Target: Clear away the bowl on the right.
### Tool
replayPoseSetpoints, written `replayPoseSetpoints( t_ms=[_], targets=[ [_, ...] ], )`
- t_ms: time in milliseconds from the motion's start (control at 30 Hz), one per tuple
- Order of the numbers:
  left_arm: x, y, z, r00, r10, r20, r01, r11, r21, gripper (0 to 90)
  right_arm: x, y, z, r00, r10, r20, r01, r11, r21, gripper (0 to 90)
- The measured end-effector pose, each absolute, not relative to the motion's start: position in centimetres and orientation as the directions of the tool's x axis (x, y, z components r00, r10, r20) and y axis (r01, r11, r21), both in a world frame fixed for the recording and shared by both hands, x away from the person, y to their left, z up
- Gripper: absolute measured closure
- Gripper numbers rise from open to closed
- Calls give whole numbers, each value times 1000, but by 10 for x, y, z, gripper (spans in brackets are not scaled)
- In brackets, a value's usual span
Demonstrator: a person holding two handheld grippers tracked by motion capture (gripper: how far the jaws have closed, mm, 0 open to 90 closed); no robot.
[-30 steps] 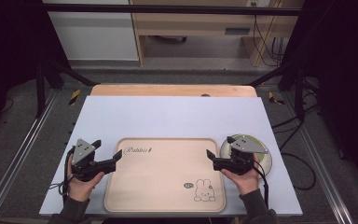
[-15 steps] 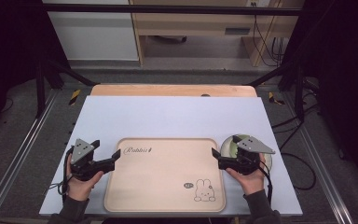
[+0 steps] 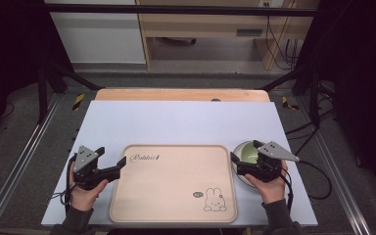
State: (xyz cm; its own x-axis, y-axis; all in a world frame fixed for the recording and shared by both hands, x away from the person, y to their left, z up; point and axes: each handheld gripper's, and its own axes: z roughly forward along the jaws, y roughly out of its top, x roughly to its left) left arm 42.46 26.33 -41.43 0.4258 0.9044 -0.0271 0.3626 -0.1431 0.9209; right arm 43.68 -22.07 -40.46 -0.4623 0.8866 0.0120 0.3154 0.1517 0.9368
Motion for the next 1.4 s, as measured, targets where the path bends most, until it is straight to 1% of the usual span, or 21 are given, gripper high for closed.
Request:
replayPoseSetpoints(
  t_ms=[533, 933, 1133, 1233, 1267, 1400],
  targets=[
    [425, 262, -416, 424, 906, -21, 370, -152, 916, 145, 438, -235, -401, -410, 912, 4, 344, 151, 927, 115],
    [426, 261, -417, 426, 904, -23, 375, -153, 914, 147, 440, -254, -402, -333, 943, 0, 370, 131, 920, 120],
    [426, 261, -418, 427, 904, -21, 378, -157, 912, 147, 441, -259, -404, -320, 947, 15, 391, 118, 913, 134],
    [427, 261, -418, 428, 904, -21, 378, -158, 912, 147, 443, -262, -404, -302, 953, 16, 409, 115, 905, 146],
    [427, 261, -418, 428, 904, -23, 378, -156, 912, 147, 443, -265, -404, -296, 955, 33, 424, 100, 900, 152],
    [427, 261, -419, 428, 904, -22, 381, -159, 911, 148, 445, -271, -406, -263, 964, 25, 448, 99, 889, 161]
  ],
)
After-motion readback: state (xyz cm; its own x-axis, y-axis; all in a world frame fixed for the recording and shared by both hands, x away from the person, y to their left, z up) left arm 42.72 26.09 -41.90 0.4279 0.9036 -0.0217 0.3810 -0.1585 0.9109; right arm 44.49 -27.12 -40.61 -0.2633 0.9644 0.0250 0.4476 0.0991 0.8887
